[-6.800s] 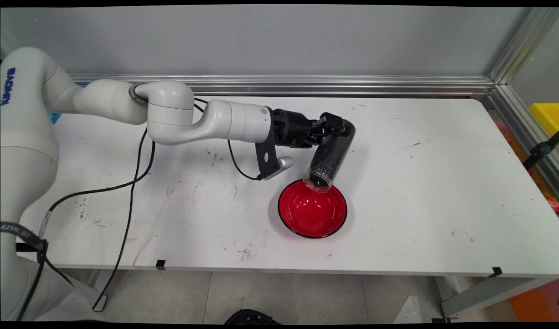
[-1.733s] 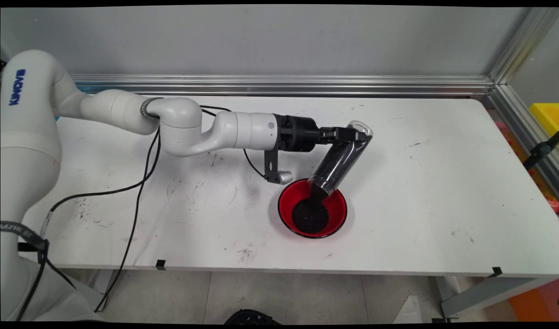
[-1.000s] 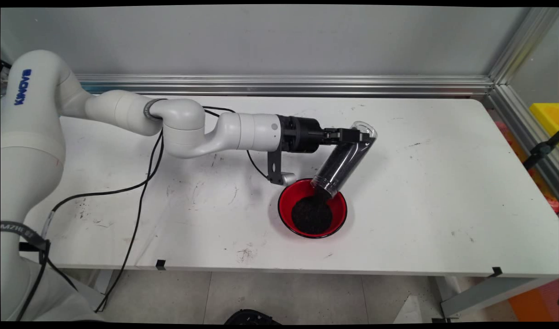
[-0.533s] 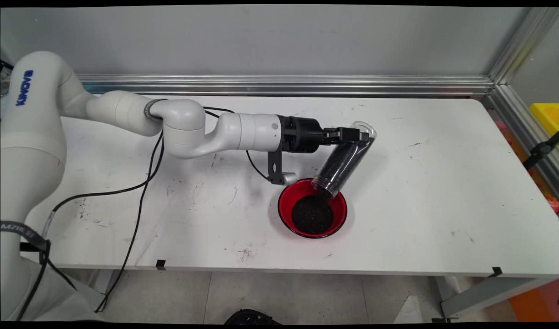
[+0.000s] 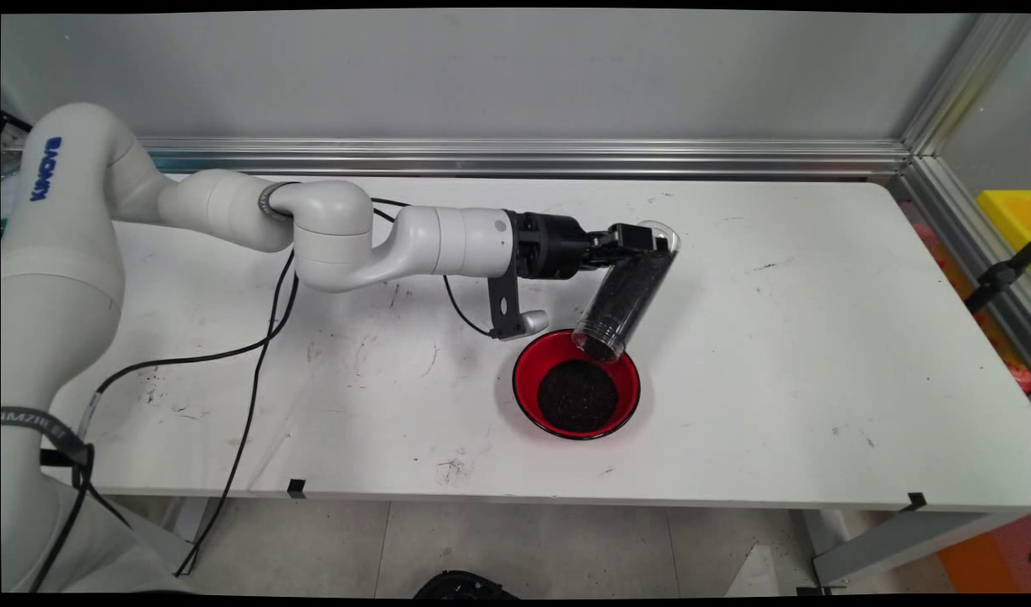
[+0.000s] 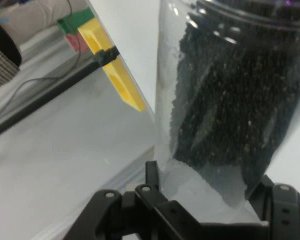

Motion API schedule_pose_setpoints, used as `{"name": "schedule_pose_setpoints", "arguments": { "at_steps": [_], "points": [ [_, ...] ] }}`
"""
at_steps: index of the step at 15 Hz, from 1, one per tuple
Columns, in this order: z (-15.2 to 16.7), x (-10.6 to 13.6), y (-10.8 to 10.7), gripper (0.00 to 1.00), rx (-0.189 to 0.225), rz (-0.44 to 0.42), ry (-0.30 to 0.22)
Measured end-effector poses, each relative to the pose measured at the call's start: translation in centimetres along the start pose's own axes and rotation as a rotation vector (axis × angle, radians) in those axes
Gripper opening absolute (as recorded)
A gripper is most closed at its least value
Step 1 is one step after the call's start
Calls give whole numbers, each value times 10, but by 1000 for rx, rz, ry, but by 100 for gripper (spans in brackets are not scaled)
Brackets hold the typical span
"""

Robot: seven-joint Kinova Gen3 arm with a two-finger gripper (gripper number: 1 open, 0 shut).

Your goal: Pour the black seasoning powder in the red bowl

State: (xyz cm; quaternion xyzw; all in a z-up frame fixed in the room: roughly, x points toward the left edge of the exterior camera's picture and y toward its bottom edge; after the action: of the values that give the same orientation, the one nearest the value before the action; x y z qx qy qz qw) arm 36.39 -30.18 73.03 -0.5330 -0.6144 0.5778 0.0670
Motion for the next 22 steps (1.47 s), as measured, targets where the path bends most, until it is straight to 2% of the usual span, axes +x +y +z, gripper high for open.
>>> {"name": "schedule_pose_setpoints", "arguments": {
  "at_steps": [5, 9, 15, 22],
  "points": [
    [-3, -3, 0, 0, -34, -138, -9],
    [-8, -6, -1, 0, -69, -282, -10],
    [-19, -14, -4, 0, -138, -510, -8],
    [-27, -35, -15, 0, -213, -770, -2]
  ]
}}
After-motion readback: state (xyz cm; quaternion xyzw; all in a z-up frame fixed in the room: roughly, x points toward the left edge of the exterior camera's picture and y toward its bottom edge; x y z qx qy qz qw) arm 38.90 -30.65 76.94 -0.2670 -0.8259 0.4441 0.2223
